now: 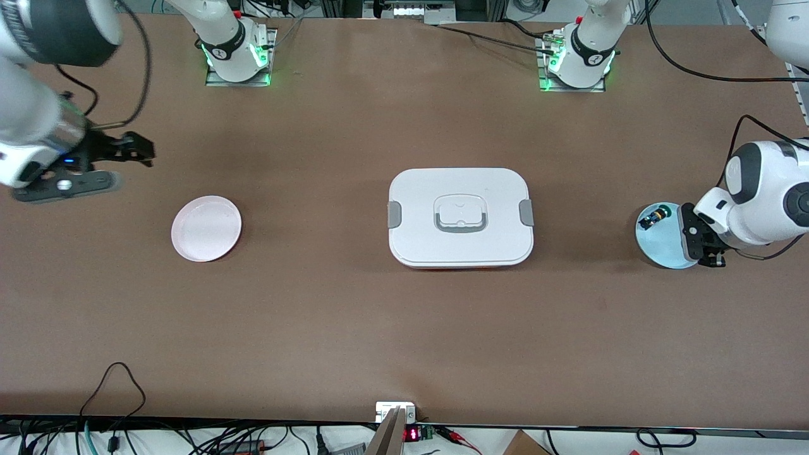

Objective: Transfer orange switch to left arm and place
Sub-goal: 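Lower the switch into the blue dish and open the left gripper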

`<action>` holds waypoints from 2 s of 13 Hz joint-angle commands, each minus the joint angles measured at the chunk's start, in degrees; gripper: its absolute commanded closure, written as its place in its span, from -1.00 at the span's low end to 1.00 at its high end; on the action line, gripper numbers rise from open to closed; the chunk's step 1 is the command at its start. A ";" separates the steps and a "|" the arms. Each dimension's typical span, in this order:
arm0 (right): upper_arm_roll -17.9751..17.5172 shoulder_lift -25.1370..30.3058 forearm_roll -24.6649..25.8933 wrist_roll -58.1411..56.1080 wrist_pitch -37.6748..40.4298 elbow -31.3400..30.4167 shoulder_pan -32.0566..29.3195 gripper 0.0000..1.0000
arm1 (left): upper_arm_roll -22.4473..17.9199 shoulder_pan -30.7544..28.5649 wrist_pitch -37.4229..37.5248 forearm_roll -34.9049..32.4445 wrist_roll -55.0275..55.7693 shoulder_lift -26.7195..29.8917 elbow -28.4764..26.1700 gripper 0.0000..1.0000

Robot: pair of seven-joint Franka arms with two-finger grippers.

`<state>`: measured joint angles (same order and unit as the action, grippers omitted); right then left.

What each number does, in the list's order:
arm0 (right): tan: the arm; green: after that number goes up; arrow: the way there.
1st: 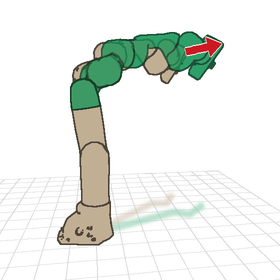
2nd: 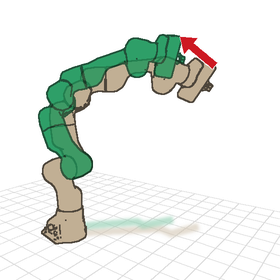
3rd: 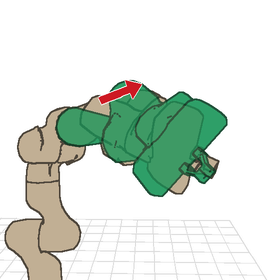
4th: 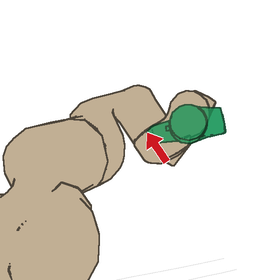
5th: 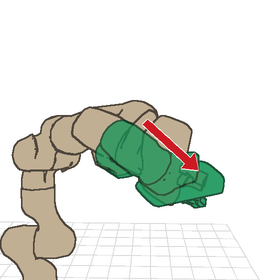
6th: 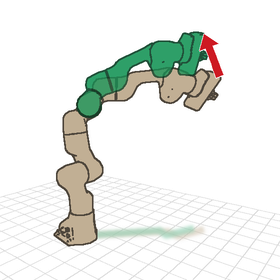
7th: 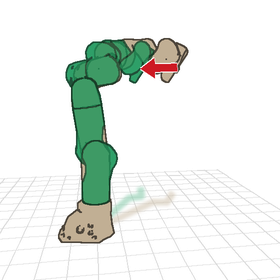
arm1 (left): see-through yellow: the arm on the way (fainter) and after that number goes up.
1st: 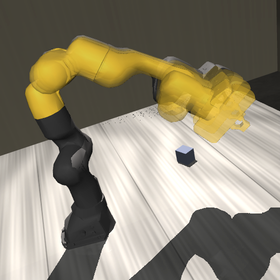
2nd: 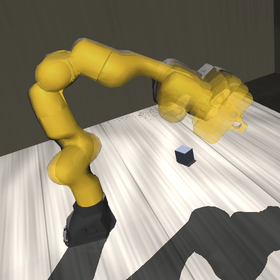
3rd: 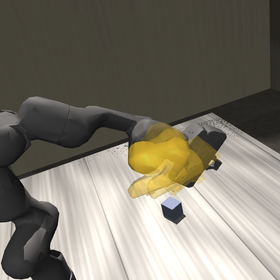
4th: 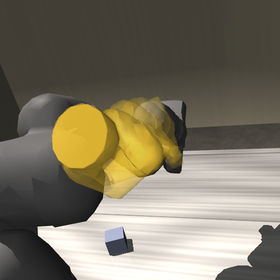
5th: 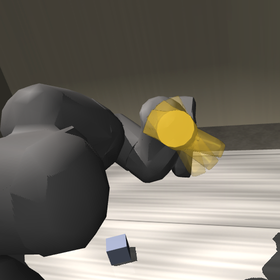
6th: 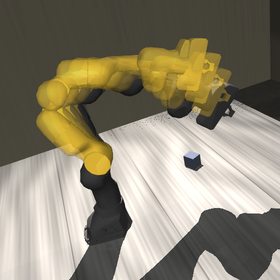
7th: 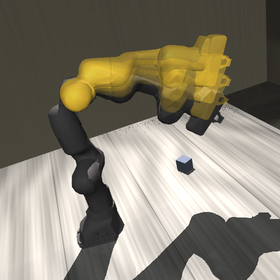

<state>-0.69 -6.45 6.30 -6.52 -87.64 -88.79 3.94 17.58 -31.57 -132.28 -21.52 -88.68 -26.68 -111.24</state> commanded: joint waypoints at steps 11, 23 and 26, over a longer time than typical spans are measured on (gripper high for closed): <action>-0.62 8.73 -4.98 7.55 -7.29 -10.97 -3.15 -1.00 | 1.58 -4.47 -11.86 -1.07 -2.81 -1.10 -7.24 -1.00; 0.51 6.45 -4.01 -1.76 -7.11 -6.93 -4.47 -1.00 | 20.02 -3.85 43.75 0.16 19.73 4.26 23.15 -1.00; -0.19 5.92 -3.49 0.37 -6.67 -7.10 -3.15 -1.00 | 22.23 -3.16 49.22 1.29 39.65 5.92 28.18 -1.00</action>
<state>-0.17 0.30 2.04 -7.76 -95.03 -96.94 -0.06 39.16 -35.14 -86.07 -21.35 -59.03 -21.21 -86.57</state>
